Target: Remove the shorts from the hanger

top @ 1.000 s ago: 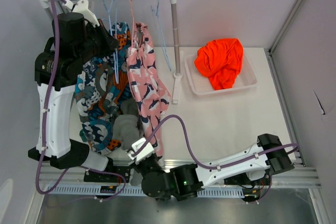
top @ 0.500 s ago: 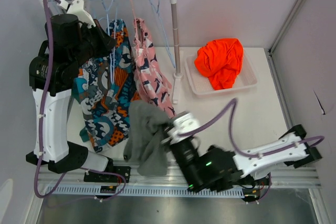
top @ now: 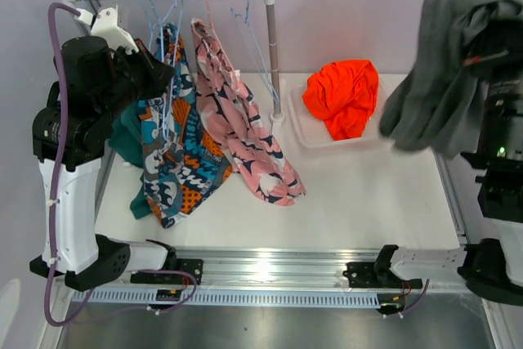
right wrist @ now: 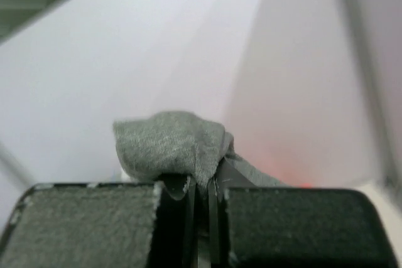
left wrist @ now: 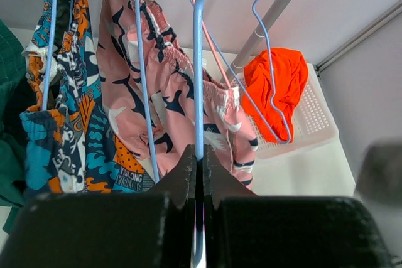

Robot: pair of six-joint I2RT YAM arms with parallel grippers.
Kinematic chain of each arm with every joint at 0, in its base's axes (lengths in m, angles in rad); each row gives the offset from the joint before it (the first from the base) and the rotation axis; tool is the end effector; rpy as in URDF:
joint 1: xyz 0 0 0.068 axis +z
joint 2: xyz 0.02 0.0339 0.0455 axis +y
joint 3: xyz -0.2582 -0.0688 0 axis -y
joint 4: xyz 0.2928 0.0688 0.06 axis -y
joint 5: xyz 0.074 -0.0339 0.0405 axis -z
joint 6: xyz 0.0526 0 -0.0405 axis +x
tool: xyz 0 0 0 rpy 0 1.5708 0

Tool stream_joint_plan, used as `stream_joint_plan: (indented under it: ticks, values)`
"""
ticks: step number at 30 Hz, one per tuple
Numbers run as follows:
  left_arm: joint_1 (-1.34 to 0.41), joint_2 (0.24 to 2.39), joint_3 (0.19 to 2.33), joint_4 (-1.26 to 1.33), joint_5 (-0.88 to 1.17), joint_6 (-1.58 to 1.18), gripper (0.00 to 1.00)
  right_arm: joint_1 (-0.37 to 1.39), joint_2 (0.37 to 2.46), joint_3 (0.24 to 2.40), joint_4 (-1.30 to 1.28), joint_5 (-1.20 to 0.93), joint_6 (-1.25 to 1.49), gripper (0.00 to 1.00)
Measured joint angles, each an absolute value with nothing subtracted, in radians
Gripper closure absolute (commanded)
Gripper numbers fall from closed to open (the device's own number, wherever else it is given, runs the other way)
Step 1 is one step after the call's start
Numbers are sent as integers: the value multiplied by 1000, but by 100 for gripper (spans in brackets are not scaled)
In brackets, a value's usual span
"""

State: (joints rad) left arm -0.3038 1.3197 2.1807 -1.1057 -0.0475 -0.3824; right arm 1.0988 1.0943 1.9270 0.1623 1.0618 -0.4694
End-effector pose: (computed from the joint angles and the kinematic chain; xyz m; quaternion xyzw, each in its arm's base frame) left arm 0.2144 -0.0646 0.5941 -0.0456 0.7867 -0.1894 0.5858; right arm 0.0902 0.0757 0.6835 0.1708 0.5162 0.1192 0.8307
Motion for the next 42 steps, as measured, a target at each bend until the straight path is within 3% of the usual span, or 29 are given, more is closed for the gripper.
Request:
stream_joint_plan:
  ticks: [8, 12, 17, 23, 34, 42]
  values:
    - [-304, 1270, 2038, -1028, -42, -373, 100, 445, 1515, 2438, -152, 514, -100, 100]
    - [-304, 1248, 1952, -988, -37, -364, 100, 274, 1760, 2572, -191, 273, 80, 100]
    - [-304, 1241, 1885, -955, -31, -349, 100, 173, 1999, 2579, -202, 113, 224, 100]
    - [-304, 1221, 1818, -921, -22, -336, 100, 122, 2033, 2307, -91, 13, 291, 100]
    - [-305, 1211, 1793, -884, 4, -332, 100, 118, 1700, 1450, 279, -3, 354, 100]
    - [-305, 1211, 1793, -876, 4, -334, 100, 263, 1324, 1307, 340, 54, 243, 100]
